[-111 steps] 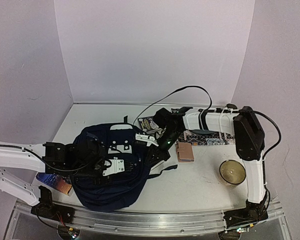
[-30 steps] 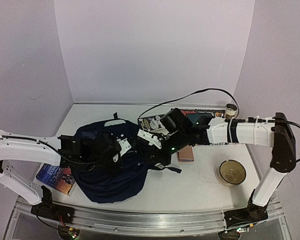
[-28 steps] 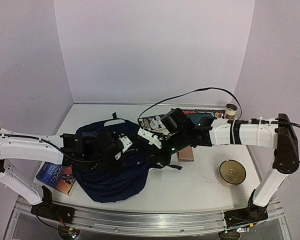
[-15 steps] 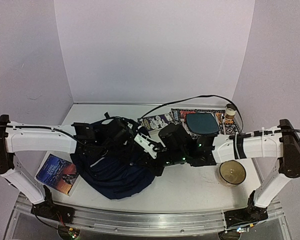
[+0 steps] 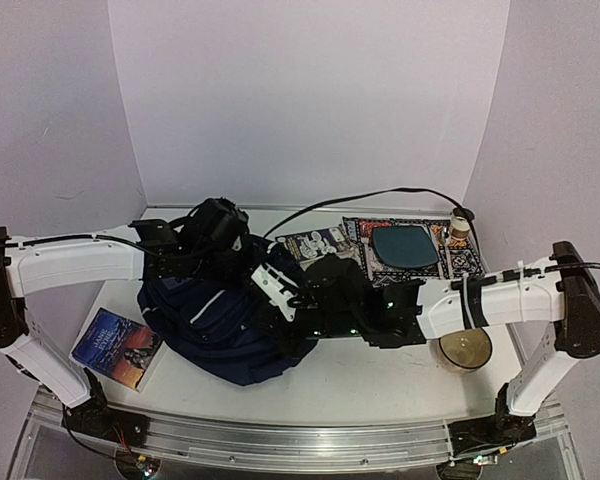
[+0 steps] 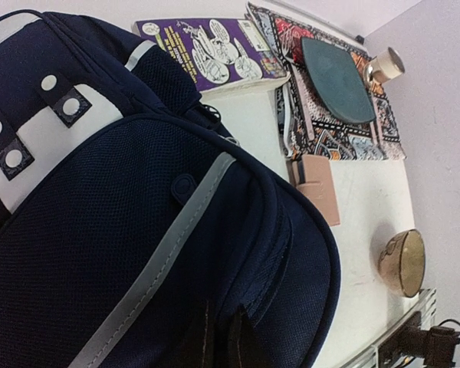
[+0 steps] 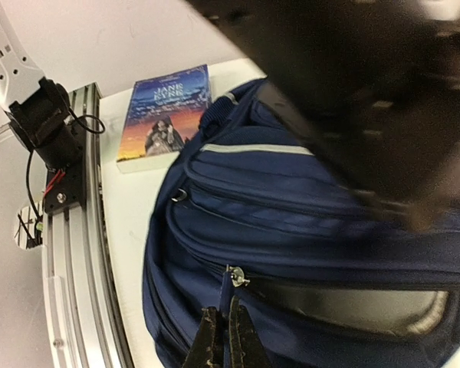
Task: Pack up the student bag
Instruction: Unzip the second largest pocket of the student bag.
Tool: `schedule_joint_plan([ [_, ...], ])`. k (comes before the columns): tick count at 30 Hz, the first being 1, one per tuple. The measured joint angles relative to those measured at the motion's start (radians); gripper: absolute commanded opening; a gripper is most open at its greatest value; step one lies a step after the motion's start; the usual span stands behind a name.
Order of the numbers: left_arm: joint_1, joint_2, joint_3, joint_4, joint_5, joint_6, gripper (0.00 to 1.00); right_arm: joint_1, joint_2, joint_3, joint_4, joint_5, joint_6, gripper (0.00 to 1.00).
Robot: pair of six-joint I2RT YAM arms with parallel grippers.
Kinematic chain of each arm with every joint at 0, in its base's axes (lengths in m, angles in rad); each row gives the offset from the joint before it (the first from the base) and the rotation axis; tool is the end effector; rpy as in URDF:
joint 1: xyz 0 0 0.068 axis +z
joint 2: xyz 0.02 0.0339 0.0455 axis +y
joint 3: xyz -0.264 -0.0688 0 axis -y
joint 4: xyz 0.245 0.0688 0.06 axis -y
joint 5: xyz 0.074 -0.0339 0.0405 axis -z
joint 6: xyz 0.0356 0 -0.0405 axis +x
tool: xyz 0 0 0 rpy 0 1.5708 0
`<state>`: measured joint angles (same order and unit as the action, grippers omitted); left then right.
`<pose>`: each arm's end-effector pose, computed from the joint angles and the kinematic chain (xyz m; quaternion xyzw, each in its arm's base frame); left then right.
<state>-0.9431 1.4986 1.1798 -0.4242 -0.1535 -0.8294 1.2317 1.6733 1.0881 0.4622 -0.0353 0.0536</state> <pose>0.1999 -0.2662 0.2831 0.0211 0.9131 -0.2663 0.3079 0.1296 0.3712 0.2774 -0.4259 0.6164 0.4075 0.5222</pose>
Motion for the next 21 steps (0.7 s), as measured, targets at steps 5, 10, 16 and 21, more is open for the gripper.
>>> schedule_joint_plan([
  [5,0.025,-0.007,0.023,-0.006,0.014,-0.062,0.0,0.035,0.05,0.043,0.032,0.042,-0.005,0.0],
  [10,0.047,-0.032,0.024,-0.006,0.028,-0.122,0.0,0.078,0.115,0.109,0.049,0.123,-0.047,0.0],
  [16,0.056,-0.058,0.024,-0.004,0.03,-0.184,0.0,0.126,0.194,0.18,0.099,0.237,-0.132,0.0],
  [21,0.058,-0.06,0.024,0.003,0.039,-0.199,0.0,0.136,0.225,0.205,0.149,0.269,-0.171,0.0],
])
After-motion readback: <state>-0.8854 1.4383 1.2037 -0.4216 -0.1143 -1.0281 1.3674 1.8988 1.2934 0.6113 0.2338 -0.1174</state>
